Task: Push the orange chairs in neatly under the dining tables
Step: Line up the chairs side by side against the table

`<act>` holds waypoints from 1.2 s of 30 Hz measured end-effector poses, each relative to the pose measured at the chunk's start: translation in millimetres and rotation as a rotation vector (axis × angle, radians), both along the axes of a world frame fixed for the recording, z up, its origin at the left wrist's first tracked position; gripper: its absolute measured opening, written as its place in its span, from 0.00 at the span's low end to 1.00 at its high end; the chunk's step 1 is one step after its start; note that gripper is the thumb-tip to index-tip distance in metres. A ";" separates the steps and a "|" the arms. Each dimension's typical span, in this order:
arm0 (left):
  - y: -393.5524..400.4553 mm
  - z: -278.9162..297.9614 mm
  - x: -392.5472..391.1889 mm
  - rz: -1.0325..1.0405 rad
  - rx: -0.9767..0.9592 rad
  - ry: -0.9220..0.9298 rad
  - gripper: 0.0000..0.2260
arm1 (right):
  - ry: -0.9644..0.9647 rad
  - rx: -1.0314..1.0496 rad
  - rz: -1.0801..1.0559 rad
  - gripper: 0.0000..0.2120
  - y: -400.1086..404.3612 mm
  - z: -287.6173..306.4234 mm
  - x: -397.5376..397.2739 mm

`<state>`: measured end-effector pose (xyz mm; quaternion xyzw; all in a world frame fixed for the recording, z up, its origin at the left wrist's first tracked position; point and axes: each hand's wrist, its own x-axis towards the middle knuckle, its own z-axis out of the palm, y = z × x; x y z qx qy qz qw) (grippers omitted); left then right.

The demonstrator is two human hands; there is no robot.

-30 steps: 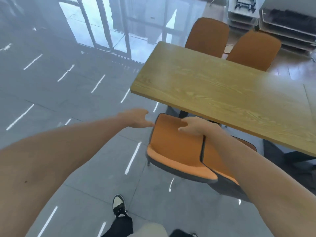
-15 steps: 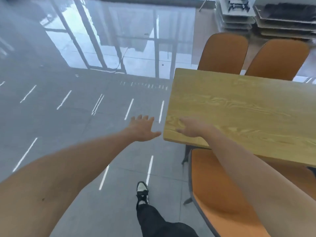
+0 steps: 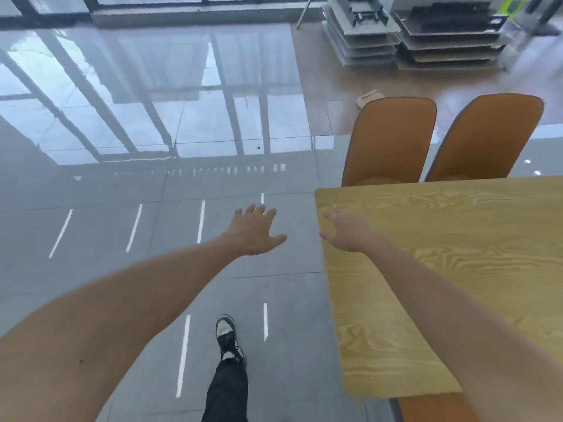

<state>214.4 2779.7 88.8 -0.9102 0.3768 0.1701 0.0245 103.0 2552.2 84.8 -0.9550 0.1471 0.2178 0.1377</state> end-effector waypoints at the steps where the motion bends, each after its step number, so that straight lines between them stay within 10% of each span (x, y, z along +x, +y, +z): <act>1: -11.6 -2.0 31.1 -0.028 -0.009 0.002 0.36 | 0.007 0.001 -0.031 0.32 -8.3 -2.2 22.7; 21: -456.6 6.4 413.3 -0.898 -0.071 0.058 0.35 | -0.078 0.135 -0.906 0.33 -299.7 12.8 292.6; 36: -795.6 19.7 491.9 -1.624 -0.150 0.189 0.34 | -0.069 -0.001 -1.568 0.32 -489.7 29.8 344.1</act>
